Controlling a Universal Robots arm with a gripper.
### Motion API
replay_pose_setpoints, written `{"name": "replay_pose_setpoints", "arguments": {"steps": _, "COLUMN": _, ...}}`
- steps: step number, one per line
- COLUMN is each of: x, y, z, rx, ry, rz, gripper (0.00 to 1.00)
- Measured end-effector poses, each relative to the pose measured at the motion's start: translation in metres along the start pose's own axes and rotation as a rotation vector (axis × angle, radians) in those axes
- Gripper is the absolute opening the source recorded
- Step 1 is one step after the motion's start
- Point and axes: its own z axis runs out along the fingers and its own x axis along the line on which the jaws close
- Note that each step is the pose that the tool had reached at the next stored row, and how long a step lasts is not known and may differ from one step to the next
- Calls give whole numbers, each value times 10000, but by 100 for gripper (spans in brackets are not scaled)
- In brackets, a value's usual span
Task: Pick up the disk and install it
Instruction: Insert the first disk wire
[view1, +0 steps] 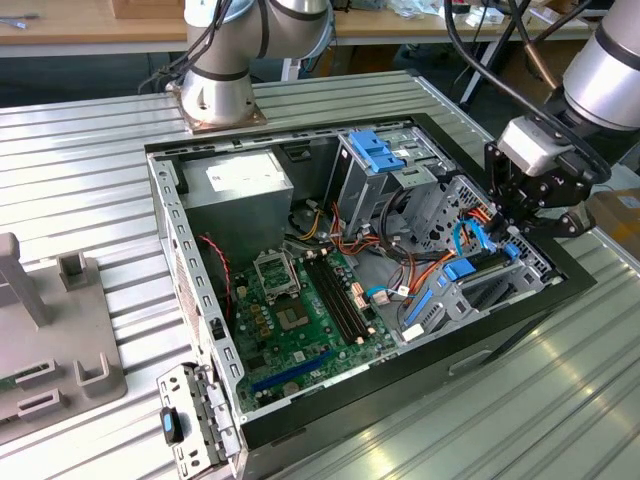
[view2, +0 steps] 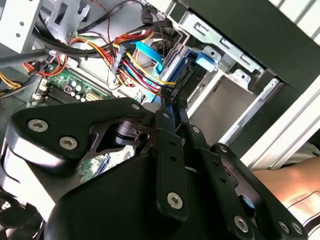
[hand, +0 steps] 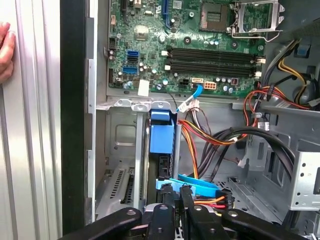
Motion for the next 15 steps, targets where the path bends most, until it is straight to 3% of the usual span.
{"name": "replay_pose_setpoints", "arguments": {"steps": 8, "x": 30, "y": 28, "z": 75, "rx": 0, "ry": 39, "rz": 18, "gripper": 17}}
{"name": "replay_pose_setpoints", "arguments": {"steps": 15, "x": 34, "y": -12, "z": 168, "rx": 4, "ry": 59, "rz": 165, "gripper": 17}}
